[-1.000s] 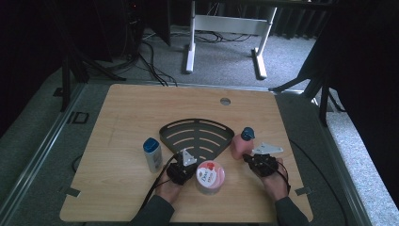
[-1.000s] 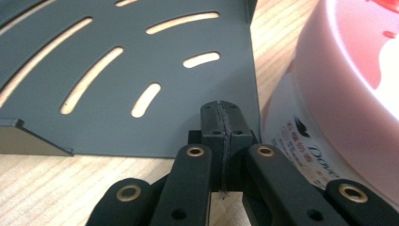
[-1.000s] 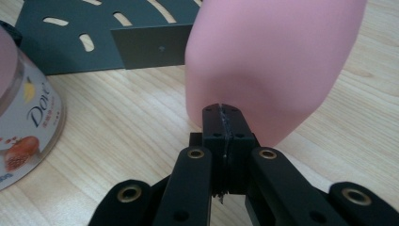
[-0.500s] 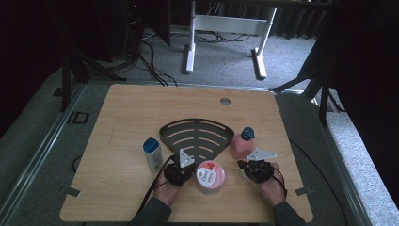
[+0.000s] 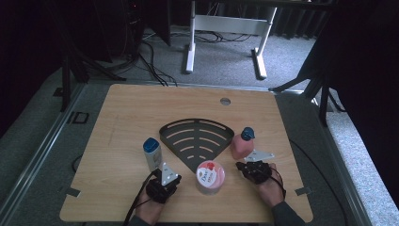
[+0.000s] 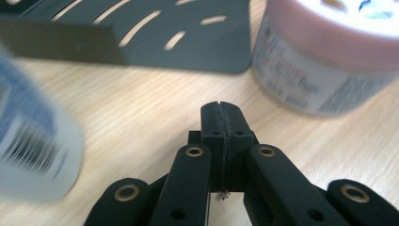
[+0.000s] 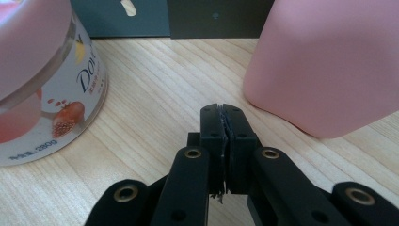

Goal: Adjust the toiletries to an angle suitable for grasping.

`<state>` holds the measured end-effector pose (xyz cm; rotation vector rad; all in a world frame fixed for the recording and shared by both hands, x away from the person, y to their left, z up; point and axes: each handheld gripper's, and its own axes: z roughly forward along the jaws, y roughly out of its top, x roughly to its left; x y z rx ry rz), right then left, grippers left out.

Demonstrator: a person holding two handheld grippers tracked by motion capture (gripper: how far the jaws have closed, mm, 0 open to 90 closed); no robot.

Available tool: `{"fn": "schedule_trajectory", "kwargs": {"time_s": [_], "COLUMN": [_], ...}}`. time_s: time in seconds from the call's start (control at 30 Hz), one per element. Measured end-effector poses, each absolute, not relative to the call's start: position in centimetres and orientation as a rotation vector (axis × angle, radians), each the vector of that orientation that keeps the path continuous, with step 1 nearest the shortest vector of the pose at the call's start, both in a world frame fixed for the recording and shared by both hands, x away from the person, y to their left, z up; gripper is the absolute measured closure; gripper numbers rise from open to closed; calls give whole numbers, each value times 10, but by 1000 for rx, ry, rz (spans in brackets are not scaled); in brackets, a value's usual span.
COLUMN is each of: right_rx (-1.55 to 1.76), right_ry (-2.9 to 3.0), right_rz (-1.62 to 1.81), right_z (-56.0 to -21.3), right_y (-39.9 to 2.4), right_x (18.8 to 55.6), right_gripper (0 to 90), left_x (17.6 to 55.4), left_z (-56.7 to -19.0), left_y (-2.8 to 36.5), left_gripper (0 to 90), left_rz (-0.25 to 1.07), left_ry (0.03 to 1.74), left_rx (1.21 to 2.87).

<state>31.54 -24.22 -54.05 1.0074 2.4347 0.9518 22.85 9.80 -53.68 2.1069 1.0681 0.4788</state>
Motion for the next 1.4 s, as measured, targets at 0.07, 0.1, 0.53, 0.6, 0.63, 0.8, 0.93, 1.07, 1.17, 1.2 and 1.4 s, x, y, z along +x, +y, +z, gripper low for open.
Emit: {"fn": "schedule_trajectory", "kwargs": {"time_s": [0.07, 0.1, 0.53, 0.6, 0.63, 0.8, 0.93, 1.07, 1.17, 1.2, 1.4], "right_rx": [1007, 1008, 1005, 1002, 1002, 1002, 1001, 1002, 1003, 1003, 1011], "right_ry": [2436, 2437, 2435, 2436, 2437, 2437, 2436, 2435, 2434, 2434, 2429], "right_rz": [951, 950, 953, 953, 954, 954, 957, 956, 957, 957, 958], "right_z": [-541, -541, -540, -540, -540, -540, -540, -540, -540, -540, -539], "right_y": [-242, -242, -243, -243, -243, -243, -243, -243, -243, -243, -244], "right_x": [315, 315, 316, 315, 315, 315, 315, 315, 315, 315, 315], "right_gripper": [882, 882, 881, 881, 881, 881, 879, 875, 872, 871, 859], "left_x": [224, 223, 218, 218, 219, 221, 223, 224, 225, 225, 227], "left_z": [-537, -537, -535, -534, -534, -534, -533, -532, -532, -532, -530], "left_y": [106, 110, 136, 139, 140, 147, 153, 155, 157, 157, 160], "left_gripper": [898, 898, 898, 897, 897, 898, 898, 891, 869, 863, 813], "left_rz": [491, 497, 560, 566, 570, 591, 597, 597, 599, 599, 600], "left_ry": [1093, 1104, 1213, 1223, 1227, 1274, 1297, 1302, 1309, 1309, 1318], "left_rx": [2094, 2092, 2032, 2025, 2021, 2002, 1987, 1977, 1975, 1975, 1957]}}
